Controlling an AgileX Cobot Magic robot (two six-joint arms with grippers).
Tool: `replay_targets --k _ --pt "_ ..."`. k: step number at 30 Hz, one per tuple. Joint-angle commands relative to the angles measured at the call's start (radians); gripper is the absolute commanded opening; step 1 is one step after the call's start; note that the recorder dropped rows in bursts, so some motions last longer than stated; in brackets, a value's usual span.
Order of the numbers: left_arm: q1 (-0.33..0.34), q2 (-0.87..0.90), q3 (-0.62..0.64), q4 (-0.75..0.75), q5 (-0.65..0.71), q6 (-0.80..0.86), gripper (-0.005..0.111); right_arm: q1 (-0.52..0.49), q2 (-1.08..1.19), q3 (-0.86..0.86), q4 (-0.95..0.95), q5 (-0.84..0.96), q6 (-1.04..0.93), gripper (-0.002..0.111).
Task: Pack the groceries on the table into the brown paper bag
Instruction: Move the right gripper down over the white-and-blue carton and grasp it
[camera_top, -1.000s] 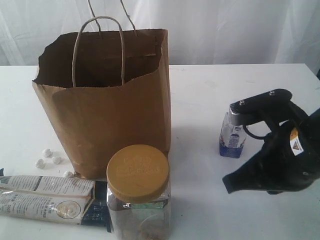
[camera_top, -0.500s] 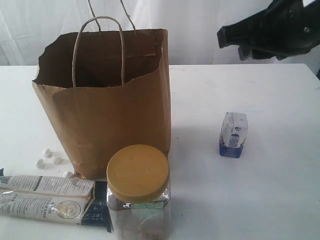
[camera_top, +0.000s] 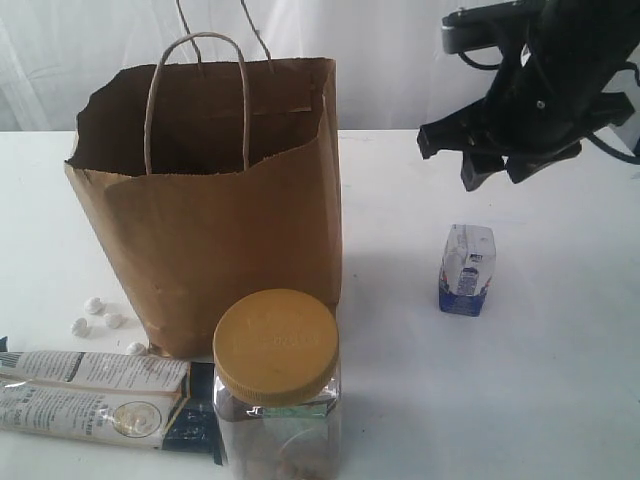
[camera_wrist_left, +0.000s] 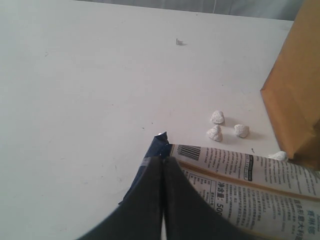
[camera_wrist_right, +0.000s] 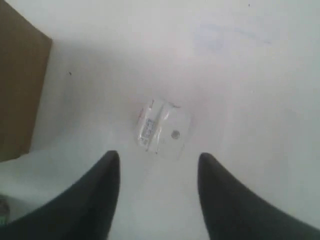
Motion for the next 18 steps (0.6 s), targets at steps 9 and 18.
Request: replay_targets --k 9,18 --pt "-0.004 -0.005 0.001 -0.009 -0.008 -0.009 0.000 -0.004 0.094 -0.006 -0.027 -0.026 0.127 0.072" --pt "-0.004 -0.005 0.001 -0.009 -0.008 -0.009 0.000 -0.009 0.205 -0.006 -0.073 -0.102 0.300 0.072"
